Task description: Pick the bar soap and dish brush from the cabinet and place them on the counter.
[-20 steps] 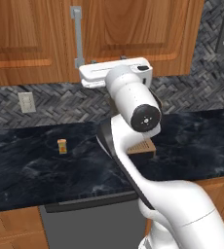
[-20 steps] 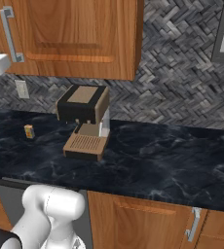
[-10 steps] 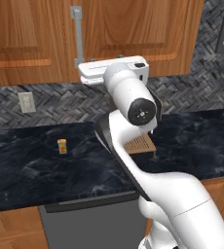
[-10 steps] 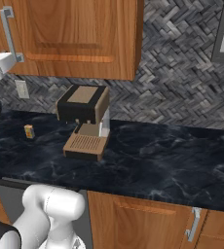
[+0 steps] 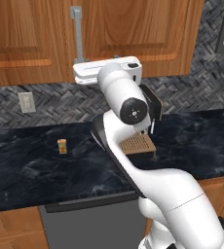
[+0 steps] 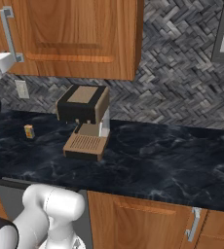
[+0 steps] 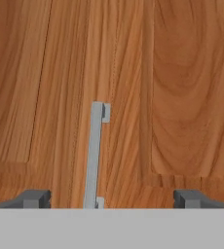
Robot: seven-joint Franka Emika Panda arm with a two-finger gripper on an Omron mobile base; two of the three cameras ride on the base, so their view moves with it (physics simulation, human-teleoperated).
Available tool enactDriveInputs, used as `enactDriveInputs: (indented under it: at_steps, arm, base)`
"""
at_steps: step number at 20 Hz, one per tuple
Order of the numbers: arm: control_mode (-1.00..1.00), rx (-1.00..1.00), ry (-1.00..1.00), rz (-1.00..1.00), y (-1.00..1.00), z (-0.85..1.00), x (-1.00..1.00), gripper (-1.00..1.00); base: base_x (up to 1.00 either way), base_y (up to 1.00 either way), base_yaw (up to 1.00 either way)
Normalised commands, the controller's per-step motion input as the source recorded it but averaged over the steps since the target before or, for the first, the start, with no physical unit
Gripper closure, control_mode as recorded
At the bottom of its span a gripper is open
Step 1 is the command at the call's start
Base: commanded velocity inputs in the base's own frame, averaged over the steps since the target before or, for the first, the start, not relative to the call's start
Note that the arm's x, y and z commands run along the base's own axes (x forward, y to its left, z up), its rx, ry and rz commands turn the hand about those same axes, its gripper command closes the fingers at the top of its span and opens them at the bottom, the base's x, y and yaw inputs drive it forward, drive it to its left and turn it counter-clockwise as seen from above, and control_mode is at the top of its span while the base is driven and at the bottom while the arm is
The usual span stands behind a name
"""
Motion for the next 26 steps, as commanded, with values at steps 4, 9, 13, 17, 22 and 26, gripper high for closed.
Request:
enactDriveInputs:
  at_steps: [4,9,13,17,22,26]
  arm:
    - [-1.00,0.00,0.00,0.00,0.00,0.00,0.12,-1.00]
    - [-1.00,0.00,0.00,0.00,0.02,-0.01,0.17,-1.00]
    - [-1.00,0.00,0.00,0.00,0.11,-0.03,0.16,-1.00]
    - [-1.00,0.00,0.00,0.00,0.08,-0.02,0.14,-1.00]
    - [-1.00,0.00,0.00,0.00,0.05,-0.03,0.11,-1.00]
    - [-1.00,0.00,0.00,0.00,0.08,-0.04,0.14,-1.00]
  base:
    - [0.00,0.00,0.00]
    - [0.00,0.00,0.00]
    - [0.00,0.00,0.00]
    - [0.00,0.00,0.00]
    - [0.00,0.00,0.00]
    - [0.00,0.00,0.00]
